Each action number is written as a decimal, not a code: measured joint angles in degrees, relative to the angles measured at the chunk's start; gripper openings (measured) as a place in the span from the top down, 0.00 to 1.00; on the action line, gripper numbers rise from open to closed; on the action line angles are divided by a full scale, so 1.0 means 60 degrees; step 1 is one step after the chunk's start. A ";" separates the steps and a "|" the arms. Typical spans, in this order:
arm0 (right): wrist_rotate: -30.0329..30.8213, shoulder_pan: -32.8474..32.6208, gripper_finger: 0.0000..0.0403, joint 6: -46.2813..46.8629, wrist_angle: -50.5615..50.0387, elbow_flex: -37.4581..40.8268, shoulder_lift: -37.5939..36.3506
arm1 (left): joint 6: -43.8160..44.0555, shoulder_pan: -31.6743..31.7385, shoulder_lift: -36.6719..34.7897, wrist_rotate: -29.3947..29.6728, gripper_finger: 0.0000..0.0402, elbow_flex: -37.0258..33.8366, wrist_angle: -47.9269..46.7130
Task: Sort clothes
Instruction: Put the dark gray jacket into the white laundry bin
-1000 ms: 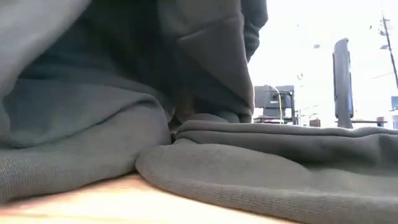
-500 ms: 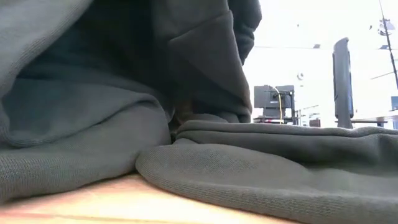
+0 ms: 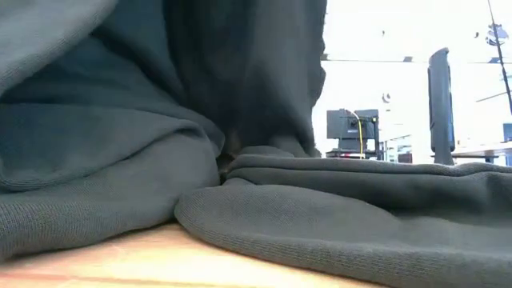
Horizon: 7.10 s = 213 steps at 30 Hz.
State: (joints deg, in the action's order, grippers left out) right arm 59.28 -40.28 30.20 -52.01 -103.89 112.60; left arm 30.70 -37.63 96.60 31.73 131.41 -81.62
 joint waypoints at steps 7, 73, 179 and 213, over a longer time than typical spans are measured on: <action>0.3882 -0.0487 1.00 -0.1006 -0.2883 -0.3344 -0.0757 | -0.1259 0.0125 -0.0062 0.0889 0.96 0.0000 0.1057; 0.1214 -0.2358 1.00 0.2862 -0.2829 -0.0980 -0.3563 | -0.4521 0.0542 -0.0350 -0.2761 0.96 -0.1851 0.3541; -0.7894 -0.0698 0.63 1.4865 -0.0665 0.9816 -0.4051 | -0.4674 0.2371 -0.0794 -0.3797 0.55 -1.0513 1.0558; -0.2684 0.2065 1.00 0.5351 0.0165 0.4418 -0.3794 | -0.4502 0.2084 -0.2052 -0.2509 0.55 -1.0520 1.1020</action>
State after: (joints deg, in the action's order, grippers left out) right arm 43.17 -27.89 62.31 -51.02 -77.39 89.83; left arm 3.68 -25.12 84.29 16.67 68.29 -15.50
